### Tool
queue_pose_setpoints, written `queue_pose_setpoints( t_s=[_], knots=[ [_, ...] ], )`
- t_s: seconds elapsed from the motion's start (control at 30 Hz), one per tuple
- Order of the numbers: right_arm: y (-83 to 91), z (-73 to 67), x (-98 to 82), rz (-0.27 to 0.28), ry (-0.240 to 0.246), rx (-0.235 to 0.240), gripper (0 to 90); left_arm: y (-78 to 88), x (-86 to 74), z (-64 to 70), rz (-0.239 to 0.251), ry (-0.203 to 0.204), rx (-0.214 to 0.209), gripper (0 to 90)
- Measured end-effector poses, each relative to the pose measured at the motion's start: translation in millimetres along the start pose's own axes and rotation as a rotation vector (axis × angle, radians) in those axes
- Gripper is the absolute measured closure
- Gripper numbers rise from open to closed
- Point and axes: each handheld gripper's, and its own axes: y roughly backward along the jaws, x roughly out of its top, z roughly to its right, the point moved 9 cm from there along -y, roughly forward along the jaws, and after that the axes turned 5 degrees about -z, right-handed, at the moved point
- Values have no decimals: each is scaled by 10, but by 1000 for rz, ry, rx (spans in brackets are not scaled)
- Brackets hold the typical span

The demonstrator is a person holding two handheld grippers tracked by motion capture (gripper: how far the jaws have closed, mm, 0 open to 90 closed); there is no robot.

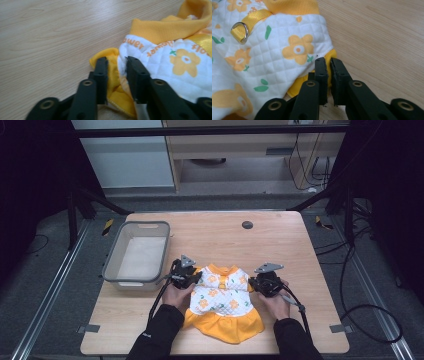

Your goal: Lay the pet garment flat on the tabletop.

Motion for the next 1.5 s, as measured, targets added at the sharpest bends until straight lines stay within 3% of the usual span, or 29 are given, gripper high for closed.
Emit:
queue_pose_setpoints(
  t_s=[0.17,0.23,0.3,0.4,0.47,0.6,0.73,0.77,0.83,0.93,1.0,1.17,1.37,1.5],
  knots=[
    [35,0,24,9,-43,33,869,14,0,12,-9,35,-20,805],
    [128,-4,96,51,-46,42,870,44,1,11,-8,33,-19,817],
    [179,-3,136,72,-34,37,870,133,54,20,27,25,-21,819],
    [381,-33,314,154,2,40,869,403,250,47,138,17,-37,823],
    [497,-49,428,202,17,36,869,561,390,54,185,-13,-20,822],
    [621,4,640,274,34,-15,868,768,654,43,268,-43,17,820],
    [620,197,839,339,2,-126,861,735,882,-31,313,-60,73,802],
    [589,259,877,345,-14,-159,851,690,923,-53,310,-59,77,774],
    [500,331,890,313,-41,-178,763,611,971,-98,292,-54,105,636],
    [492,382,863,287,-52,-203,697,579,933,-63,259,-16,55,535],
    [557,369,849,305,-56,-184,658,612,870,-27,231,-27,46,498],
    [848,282,720,325,-41,-130,566,876,746,56,246,-25,-13,440],
    [1068,157,514,307,-25,-81,515,1159,567,157,247,-88,3,390],
    [1158,71,337,291,-12,-62,520,1308,366,175,256,-65,5,386]
  ],
)
